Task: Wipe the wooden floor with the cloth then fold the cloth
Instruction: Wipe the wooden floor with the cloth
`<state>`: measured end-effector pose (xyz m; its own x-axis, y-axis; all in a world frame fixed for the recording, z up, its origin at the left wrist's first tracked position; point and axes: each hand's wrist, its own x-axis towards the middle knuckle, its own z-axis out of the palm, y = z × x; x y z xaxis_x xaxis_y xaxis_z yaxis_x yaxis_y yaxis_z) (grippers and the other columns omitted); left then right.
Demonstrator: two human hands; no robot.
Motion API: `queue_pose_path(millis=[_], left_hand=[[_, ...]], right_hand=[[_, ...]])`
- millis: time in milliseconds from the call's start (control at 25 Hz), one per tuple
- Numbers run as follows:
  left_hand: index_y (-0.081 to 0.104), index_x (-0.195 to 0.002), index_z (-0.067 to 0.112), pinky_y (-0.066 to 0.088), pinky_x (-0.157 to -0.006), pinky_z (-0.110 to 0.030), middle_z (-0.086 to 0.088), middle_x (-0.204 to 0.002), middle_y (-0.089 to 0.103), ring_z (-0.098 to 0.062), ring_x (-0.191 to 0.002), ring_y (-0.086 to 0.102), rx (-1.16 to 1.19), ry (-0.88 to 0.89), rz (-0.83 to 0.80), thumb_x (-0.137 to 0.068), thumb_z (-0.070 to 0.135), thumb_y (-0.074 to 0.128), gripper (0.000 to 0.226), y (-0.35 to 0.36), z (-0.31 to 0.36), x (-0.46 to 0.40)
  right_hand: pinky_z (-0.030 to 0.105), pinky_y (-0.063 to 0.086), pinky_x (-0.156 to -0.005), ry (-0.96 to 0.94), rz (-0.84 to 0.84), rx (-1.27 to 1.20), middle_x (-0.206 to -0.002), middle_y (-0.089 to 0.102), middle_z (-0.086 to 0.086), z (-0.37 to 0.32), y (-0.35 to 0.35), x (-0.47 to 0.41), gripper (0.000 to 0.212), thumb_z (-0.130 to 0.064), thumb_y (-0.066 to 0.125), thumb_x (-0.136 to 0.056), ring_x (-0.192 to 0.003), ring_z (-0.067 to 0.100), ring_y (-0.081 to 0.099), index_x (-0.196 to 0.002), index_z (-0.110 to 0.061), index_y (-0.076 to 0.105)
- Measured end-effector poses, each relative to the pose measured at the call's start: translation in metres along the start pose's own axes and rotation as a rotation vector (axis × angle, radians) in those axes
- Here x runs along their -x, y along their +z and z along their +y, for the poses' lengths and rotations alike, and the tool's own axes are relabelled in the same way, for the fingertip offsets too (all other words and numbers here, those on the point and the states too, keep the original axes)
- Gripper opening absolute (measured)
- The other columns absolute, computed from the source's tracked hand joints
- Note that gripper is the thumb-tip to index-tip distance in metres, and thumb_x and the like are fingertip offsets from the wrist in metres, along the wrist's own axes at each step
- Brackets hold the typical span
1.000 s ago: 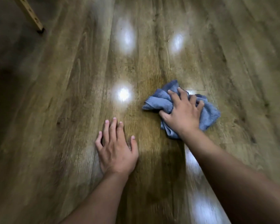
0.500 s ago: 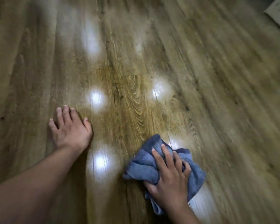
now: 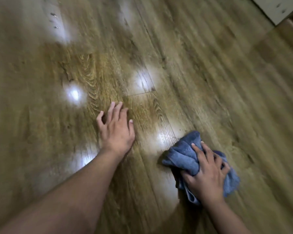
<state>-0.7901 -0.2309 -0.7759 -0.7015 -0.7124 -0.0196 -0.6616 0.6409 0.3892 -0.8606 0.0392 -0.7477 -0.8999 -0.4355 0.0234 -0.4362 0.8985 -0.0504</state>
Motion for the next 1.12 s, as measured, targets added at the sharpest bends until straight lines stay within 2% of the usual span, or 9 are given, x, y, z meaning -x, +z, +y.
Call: queue_pose_path(millis=[120, 240, 400, 480, 600, 800, 960, 1120], left_hand=[[0.052, -0.137, 0.021, 0.020, -0.116, -0.053, -0.003, -0.158, 0.040, -0.019, -0.152, 0.023, -0.096, 0.023, 0.047, -0.095, 0.042, 0.035, 0.051, 0.010, 0.004, -0.001], [0.054, -0.136, 0.020, 0.021, -0.115, -0.053, -0.004, -0.156, 0.041, -0.020, -0.151, 0.025, -0.106, 0.014, 0.053, -0.093, 0.041, 0.036, 0.051, 0.008, 0.007, 0.001], [0.053, -0.136, 0.019, 0.019, -0.115, -0.053, -0.004, -0.156, 0.040, -0.020, -0.151, 0.025, -0.107, 0.014, 0.059, -0.093, 0.041, 0.037, 0.051, 0.007, 0.008, 0.001], [0.053, -0.136, 0.019, 0.019, -0.116, -0.053, -0.003, -0.156, 0.040, -0.020, -0.152, 0.024, -0.099, 0.015, 0.065, -0.093, 0.040, 0.037, 0.050, 0.007, 0.009, 0.002], [0.054, -0.136, 0.019, 0.018, -0.116, -0.052, -0.003, -0.156, 0.042, -0.019, -0.152, 0.025, -0.070, 0.023, 0.088, -0.094, 0.036, 0.036, 0.049, 0.007, 0.009, 0.002], [0.056, -0.133, 0.019, 0.018, -0.116, -0.053, -0.003, -0.155, 0.045, -0.018, -0.151, 0.027, -0.016, 0.045, 0.130, -0.087, 0.028, 0.037, 0.050, 0.009, 0.004, 0.002], [0.055, -0.132, 0.020, 0.019, -0.117, -0.053, -0.002, -0.155, 0.044, -0.017, -0.151, 0.026, -0.035, 0.043, 0.134, -0.087, 0.029, 0.035, 0.051, 0.010, 0.002, 0.001], [0.056, -0.132, 0.021, 0.017, -0.117, -0.052, -0.002, -0.154, 0.044, -0.017, -0.151, 0.026, -0.037, 0.036, 0.125, -0.087, 0.028, 0.038, 0.049, 0.009, 0.005, 0.001]], right_hand=[[0.047, 0.019, -0.102, 0.052, -0.014, 0.043, -0.150, 0.043, -0.004, 0.018, 0.004, -0.038, 0.085, -0.069, 0.049, -0.059, -0.122, 0.031, 0.042, -0.138, -0.038, 0.050], [0.054, 0.024, -0.103, 0.192, -0.001, 0.079, -0.150, 0.039, -0.003, 0.016, 0.010, -0.096, 0.084, -0.073, 0.046, -0.065, -0.122, 0.035, 0.040, -0.141, -0.037, 0.043], [0.061, 0.024, -0.103, 0.388, 0.031, 0.020, -0.149, 0.040, 0.006, -0.026, 0.017, -0.176, 0.077, -0.070, 0.045, -0.070, -0.126, 0.041, 0.036, -0.136, -0.031, 0.045], [0.061, 0.023, -0.105, 0.304, 0.033, 0.021, -0.151, 0.038, 0.006, -0.054, 0.020, -0.176, 0.078, -0.069, 0.050, -0.071, -0.127, 0.041, 0.036, -0.139, -0.032, 0.044], [0.058, 0.021, -0.106, 0.032, 0.005, -0.003, -0.155, 0.036, 0.004, -0.083, 0.018, -0.134, 0.083, -0.067, 0.055, -0.068, -0.129, 0.039, 0.038, -0.144, -0.035, 0.042], [0.056, 0.023, -0.102, -0.161, -0.041, -0.020, -0.154, 0.036, 0.002, -0.067, 0.013, -0.015, 0.091, -0.067, 0.063, -0.059, -0.131, 0.037, 0.039, -0.142, -0.033, 0.045], [0.055, 0.027, -0.099, -0.226, -0.040, 0.000, -0.152, 0.041, 0.000, -0.009, 0.009, 0.017, 0.088, -0.071, 0.059, -0.062, -0.127, 0.036, 0.046, -0.141, -0.033, 0.051], [0.052, 0.028, -0.095, -0.074, -0.011, 0.020, -0.148, 0.047, 0.002, 0.023, 0.006, -0.034, 0.086, -0.069, 0.056, -0.059, -0.115, 0.034, 0.047, -0.137, -0.031, 0.056]])
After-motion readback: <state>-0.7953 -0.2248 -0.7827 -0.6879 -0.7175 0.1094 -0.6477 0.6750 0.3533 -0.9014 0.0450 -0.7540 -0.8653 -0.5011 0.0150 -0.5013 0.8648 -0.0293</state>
